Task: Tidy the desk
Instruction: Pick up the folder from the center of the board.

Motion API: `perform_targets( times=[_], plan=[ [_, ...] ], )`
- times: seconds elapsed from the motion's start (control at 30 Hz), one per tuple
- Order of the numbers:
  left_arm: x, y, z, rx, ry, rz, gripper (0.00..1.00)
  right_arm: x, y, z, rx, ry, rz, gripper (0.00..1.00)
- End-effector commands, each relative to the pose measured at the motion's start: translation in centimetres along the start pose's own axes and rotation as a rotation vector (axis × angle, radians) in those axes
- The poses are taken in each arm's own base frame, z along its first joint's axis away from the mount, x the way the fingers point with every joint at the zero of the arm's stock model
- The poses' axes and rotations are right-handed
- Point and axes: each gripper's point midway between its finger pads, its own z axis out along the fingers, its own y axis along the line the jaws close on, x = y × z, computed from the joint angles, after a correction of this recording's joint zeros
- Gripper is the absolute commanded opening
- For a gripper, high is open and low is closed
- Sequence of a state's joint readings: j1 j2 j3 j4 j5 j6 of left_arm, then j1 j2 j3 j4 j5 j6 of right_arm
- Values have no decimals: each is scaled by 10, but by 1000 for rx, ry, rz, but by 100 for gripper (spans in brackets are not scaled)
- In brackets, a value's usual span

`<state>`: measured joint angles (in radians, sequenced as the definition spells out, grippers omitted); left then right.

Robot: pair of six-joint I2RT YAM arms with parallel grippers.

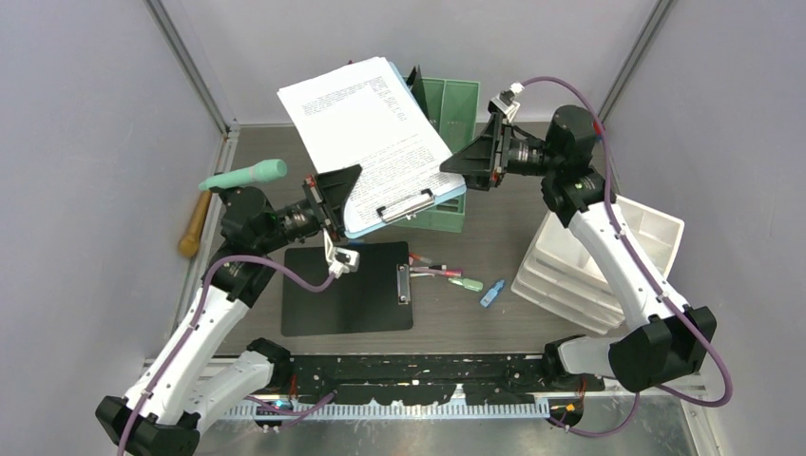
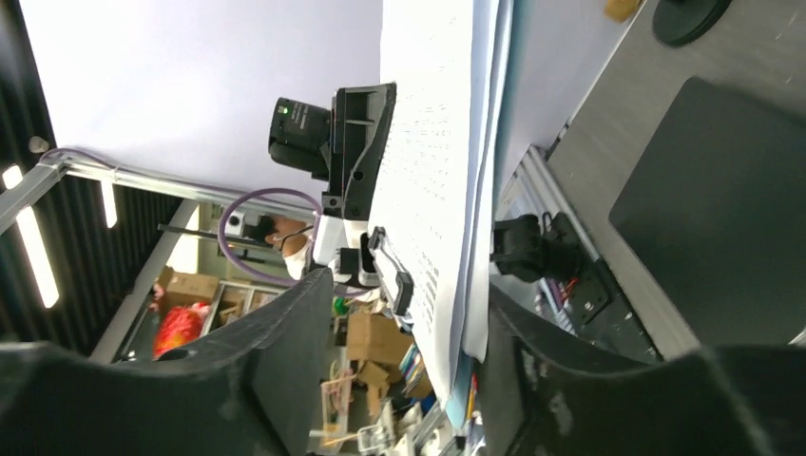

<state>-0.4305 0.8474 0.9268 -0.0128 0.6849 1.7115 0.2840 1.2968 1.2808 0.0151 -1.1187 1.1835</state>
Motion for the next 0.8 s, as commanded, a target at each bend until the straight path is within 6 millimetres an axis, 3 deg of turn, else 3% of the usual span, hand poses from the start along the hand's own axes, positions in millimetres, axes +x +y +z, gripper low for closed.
perform_targets(
  times=[0.0,0.23,0.53,0.7,0.77],
  plan=[
    [12,45,-8,-111,79,-5,0,-8,29,-18,-26,-67,-124,64],
    [44,85,-14,-151,229,-180,0,-41,29,-40,12,-158,-152,68],
    [98,159,-40,-265,479,-529,0,-69,11,-62,94,-263,-162,68],
    [113,167,-59,-284,624,-779,0,-72,-1,-68,148,-276,-180,68],
    [110,177,-62,-336,617,-884,0,-72,-2,-70,169,-280,-190,68]
  ],
)
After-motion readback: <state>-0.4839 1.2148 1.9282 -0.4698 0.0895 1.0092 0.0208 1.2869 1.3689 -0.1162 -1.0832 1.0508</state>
